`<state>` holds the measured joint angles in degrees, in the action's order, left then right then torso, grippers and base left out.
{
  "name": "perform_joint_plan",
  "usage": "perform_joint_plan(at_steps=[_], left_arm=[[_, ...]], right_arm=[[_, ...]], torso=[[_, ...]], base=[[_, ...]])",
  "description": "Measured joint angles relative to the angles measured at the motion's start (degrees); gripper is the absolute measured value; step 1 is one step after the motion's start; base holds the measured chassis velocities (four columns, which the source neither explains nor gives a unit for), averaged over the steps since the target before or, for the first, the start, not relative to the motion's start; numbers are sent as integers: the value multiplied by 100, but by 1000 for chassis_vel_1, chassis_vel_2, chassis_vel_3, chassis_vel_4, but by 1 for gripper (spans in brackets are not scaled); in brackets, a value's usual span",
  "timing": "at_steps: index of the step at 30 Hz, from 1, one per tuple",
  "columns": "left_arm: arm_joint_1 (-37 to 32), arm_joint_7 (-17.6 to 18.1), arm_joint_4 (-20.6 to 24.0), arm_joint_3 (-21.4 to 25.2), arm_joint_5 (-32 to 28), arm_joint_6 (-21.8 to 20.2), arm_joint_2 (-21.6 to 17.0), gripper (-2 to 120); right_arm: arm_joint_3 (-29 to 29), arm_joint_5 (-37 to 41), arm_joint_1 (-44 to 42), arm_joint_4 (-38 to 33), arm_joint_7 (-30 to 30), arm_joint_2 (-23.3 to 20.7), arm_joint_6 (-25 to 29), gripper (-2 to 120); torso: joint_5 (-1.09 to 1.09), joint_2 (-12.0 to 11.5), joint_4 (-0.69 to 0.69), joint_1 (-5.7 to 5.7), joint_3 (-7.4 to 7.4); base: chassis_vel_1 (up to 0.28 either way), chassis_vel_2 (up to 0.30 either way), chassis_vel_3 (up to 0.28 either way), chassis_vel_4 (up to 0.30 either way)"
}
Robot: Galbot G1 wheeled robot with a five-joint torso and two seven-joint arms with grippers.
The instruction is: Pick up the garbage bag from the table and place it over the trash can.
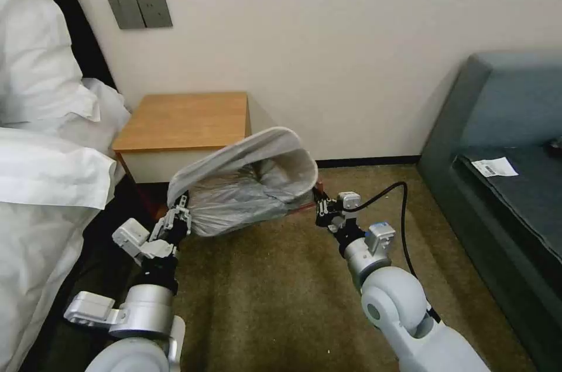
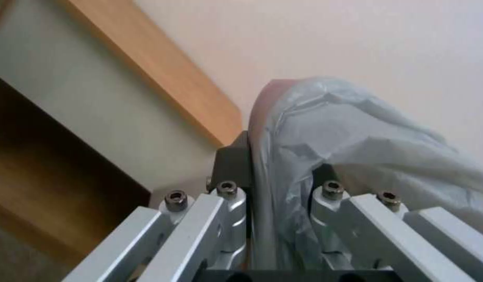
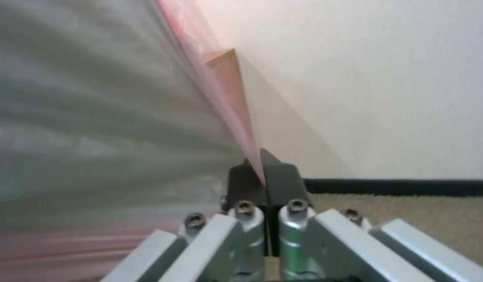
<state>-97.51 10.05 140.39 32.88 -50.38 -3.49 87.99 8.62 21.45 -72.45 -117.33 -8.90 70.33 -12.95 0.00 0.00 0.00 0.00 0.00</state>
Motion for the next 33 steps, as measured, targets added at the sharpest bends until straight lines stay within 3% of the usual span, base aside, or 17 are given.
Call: perform_joint_plan(at_steps=[13, 21, 25, 29, 33], left_arm=[[294, 299, -251, 138, -9, -192, 31, 12], [377, 360, -369, 104, -3, -255, 46, 11], [377, 365, -407, 83, 69, -281, 49, 11], [338, 261, -526, 51, 388, -260, 28, 11], [291, 53, -714, -37, 1020, -94, 4, 11]], right_arm=[[291, -621, -588, -49, 914, -108, 906, 48], [687, -1004, -831, -15, 2151, -128, 1887, 77], [1070, -1119, -819, 62, 3272, -38, 2711, 95], [1237, -716, -781, -82, 3979, 8, 3031, 100], [1191, -434, -733, -340, 3884, 23, 3023, 100]], torso=[[0, 0, 0, 0, 0], [1, 0, 0, 0, 0], [1, 0, 0, 0, 0], [1, 0, 0, 0, 0], [0, 0, 0, 0, 0]], base=[[0, 0, 0, 0], [0, 0, 0, 0], [0, 0, 0, 0], [0, 0, 0, 0], [0, 0, 0, 0]])
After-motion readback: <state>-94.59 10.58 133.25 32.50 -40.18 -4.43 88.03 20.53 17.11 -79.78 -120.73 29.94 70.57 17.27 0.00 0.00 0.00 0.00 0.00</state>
